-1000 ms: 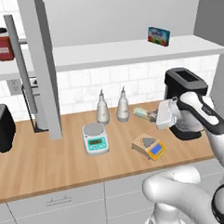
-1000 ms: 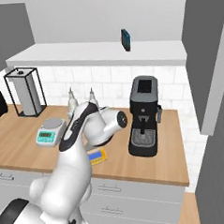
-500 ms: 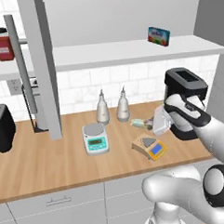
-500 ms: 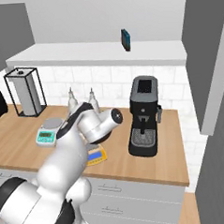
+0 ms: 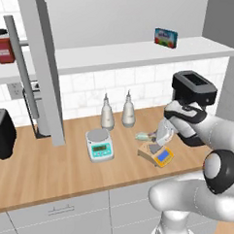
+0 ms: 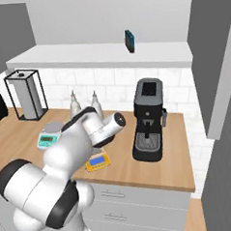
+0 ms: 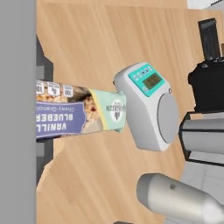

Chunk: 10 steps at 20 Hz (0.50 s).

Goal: Pick the bar and place it on the digital scale for weighing, and close the cabinet.

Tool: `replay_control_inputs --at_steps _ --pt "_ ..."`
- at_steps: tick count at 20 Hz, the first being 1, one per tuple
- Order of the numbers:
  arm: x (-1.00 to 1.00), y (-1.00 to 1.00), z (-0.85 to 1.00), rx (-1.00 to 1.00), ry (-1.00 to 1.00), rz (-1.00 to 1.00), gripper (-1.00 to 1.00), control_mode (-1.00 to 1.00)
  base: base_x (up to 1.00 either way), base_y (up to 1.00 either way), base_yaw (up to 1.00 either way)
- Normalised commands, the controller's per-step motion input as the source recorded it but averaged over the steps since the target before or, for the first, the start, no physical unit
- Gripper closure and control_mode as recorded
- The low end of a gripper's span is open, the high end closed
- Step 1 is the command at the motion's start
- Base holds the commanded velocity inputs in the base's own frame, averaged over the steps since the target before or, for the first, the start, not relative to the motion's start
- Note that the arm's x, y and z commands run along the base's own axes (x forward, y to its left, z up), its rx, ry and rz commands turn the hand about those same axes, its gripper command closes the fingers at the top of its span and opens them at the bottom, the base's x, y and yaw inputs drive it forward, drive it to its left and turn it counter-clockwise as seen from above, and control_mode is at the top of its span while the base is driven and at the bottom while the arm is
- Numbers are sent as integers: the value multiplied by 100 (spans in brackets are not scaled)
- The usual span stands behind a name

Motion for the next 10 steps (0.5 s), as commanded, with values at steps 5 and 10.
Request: replay_control_inputs --at_steps 5,10 --pt "0 -17 -35 0 0 0 100 -100 0 0 0" --pt "1 -5 -31 0 -1 0 100 -100 0 0 0"
